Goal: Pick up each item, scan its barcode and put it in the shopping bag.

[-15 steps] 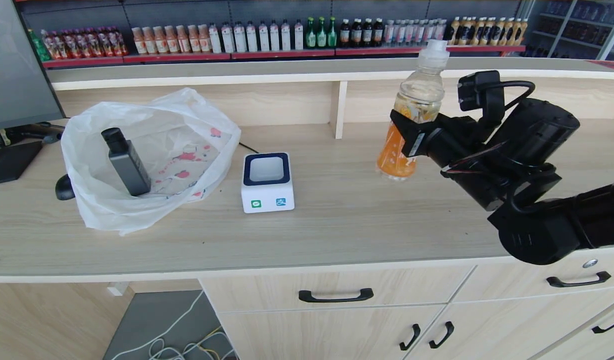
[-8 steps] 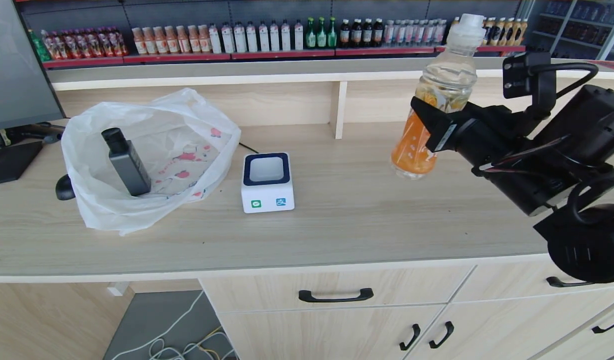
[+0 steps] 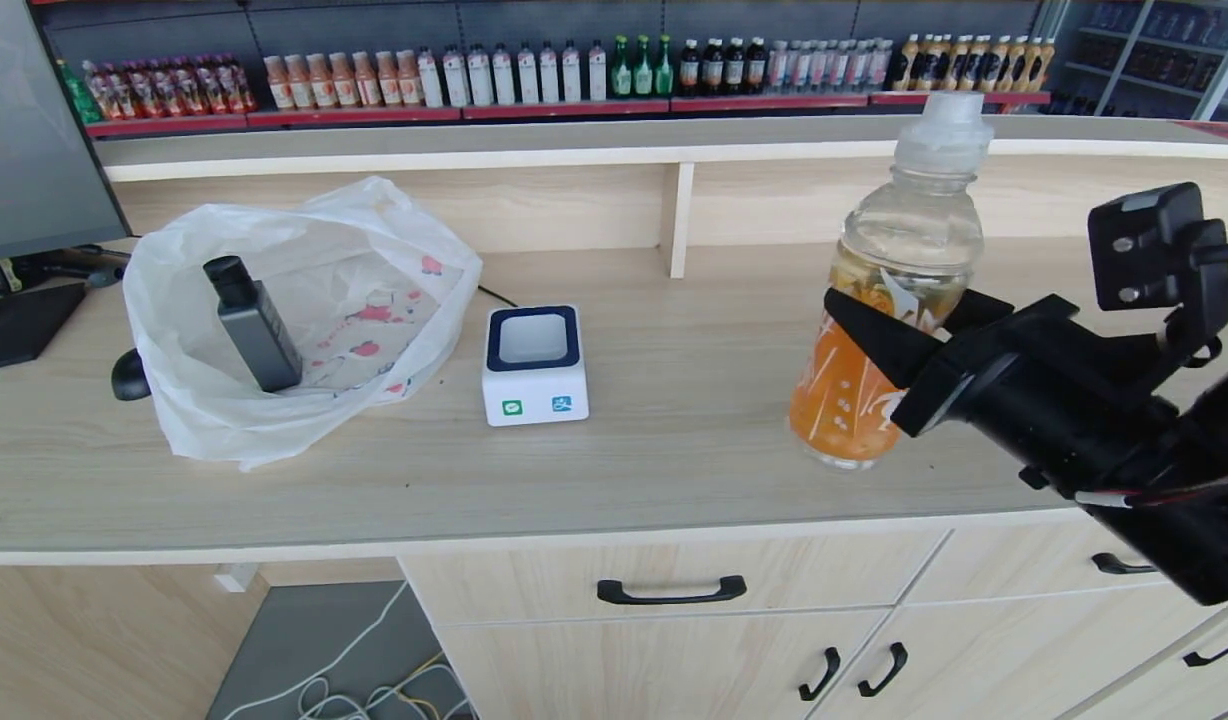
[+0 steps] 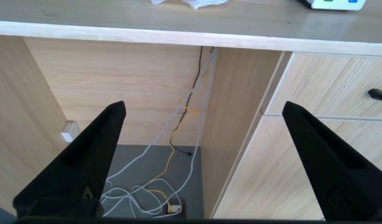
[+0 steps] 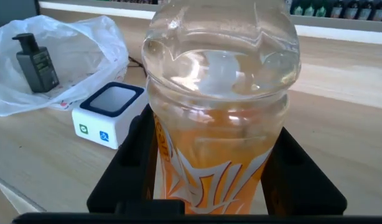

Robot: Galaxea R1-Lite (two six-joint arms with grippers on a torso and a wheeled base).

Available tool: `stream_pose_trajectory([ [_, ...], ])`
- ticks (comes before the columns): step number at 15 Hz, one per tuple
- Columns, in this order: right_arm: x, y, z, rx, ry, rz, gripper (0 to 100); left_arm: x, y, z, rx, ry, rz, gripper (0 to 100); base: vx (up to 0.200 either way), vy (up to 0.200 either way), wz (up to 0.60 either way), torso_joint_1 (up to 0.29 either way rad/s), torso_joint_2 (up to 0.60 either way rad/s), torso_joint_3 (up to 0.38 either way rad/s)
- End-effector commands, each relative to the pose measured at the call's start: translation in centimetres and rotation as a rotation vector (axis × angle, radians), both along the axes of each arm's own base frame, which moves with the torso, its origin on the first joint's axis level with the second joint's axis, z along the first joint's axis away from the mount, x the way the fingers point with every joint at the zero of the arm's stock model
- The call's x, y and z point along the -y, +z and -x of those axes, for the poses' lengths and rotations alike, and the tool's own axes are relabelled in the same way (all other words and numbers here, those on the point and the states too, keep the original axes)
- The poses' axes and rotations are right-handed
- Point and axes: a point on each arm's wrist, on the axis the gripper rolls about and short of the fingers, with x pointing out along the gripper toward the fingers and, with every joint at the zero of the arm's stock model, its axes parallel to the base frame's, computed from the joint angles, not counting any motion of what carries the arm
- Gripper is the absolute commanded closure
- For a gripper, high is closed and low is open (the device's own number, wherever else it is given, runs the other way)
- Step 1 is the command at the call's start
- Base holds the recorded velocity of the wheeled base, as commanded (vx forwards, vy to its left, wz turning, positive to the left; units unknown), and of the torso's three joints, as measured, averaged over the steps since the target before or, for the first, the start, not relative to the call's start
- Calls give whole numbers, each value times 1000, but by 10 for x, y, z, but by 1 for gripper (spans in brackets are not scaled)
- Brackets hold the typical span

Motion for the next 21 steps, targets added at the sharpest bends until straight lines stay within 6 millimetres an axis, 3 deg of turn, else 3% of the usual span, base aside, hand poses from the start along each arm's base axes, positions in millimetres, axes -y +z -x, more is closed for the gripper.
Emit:
stream_pose_trajectory([
  [1, 0, 0, 23, 34, 47, 13, 100, 0, 0, 0, 0, 0, 0, 0, 0, 0, 0, 0, 0, 0],
  [13, -46, -9, 81, 412, 191, 462, 100, 0, 0, 0, 0, 0, 0, 0, 0, 0, 0, 0, 0, 0],
  [18, -45, -5, 86, 626, 103, 588, 100, 0, 0, 0, 0, -1, 0, 0, 0, 0, 0, 0, 0, 0],
  [21, -44, -16, 89, 705, 121, 681, 100, 0, 0, 0, 0, -1, 0, 0, 0, 0, 0, 0, 0, 0],
])
